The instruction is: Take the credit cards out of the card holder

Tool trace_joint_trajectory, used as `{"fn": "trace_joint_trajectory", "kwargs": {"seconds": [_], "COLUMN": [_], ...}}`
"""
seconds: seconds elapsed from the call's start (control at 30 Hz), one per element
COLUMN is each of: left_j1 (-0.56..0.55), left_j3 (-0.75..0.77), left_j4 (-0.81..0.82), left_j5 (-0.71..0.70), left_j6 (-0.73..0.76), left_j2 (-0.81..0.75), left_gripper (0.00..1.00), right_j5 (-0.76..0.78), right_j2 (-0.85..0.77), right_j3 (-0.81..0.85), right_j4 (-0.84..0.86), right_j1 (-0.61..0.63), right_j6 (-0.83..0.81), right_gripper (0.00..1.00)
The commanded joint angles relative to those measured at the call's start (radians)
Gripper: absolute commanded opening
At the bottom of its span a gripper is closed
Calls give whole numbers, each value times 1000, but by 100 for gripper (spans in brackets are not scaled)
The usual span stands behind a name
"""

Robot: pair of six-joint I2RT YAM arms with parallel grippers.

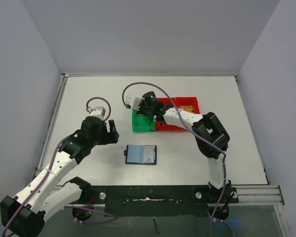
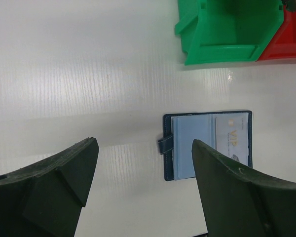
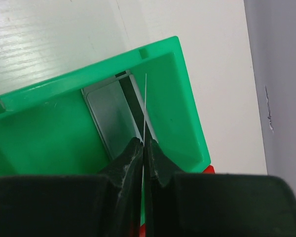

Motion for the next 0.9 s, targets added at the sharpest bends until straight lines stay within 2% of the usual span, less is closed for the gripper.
{"fn": "trace_joint_trajectory", "kwargs": {"seconds": [0.0,0.13,0.3,0.4,0.43,0.5,0.87], "left_j1": [7,9,11,11,11,11,11], "left_j3": [14,14,14,11,11,12,11], "left_j4": [35,38,36,36,37,38,42], "left_j5": [14,23,23,21,22,25,42], "left_j6": [11,13,11,11,12,12,13], "left_j2": [-5,6,8,5,5,7,20], "left_gripper": [77,77,77,77,77,77,77], "right_j5": [35,59,61,61,54,35,9], "right_j2": [27,76,109,103,97,86,66], "right_j3": [71,103,131,118,112,104,96], "right_j4": [39,38,10,13,14,11,5], "right_j1": [-10,-13,-13,-13,-13,-13,-16], "right_j6": [-94,-139,-179,-184,-181,-173,-93], "right_gripper": [0,2,11,19,27,34,40]}}
